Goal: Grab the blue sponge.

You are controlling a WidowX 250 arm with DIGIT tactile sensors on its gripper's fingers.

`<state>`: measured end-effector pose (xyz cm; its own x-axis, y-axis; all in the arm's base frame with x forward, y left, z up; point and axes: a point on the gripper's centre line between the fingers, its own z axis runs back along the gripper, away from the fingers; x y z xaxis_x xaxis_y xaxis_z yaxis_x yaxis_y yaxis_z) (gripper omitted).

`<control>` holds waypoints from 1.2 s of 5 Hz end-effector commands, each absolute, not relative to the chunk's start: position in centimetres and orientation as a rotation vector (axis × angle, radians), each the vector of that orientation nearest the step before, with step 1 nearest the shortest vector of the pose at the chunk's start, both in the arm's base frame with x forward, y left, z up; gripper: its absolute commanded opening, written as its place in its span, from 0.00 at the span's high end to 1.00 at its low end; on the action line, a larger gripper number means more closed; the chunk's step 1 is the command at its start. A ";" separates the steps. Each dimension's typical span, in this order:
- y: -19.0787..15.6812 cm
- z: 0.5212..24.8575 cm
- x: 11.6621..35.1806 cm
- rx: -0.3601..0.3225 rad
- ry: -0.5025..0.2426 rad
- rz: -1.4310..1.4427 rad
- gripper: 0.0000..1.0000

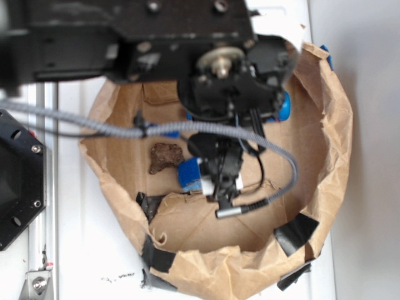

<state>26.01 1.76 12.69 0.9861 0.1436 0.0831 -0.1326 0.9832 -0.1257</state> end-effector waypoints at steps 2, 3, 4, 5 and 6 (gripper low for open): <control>0.6 8.1 25.7 -0.110 -0.121 0.196 0.00; -0.4 7.2 26.0 -0.125 -0.114 0.222 0.00; -0.6 7.4 26.9 -0.132 -0.140 0.268 0.00; -0.4 7.1 27.8 -0.133 -0.148 0.284 0.00; -0.4 6.5 28.2 -0.122 -0.145 0.291 0.00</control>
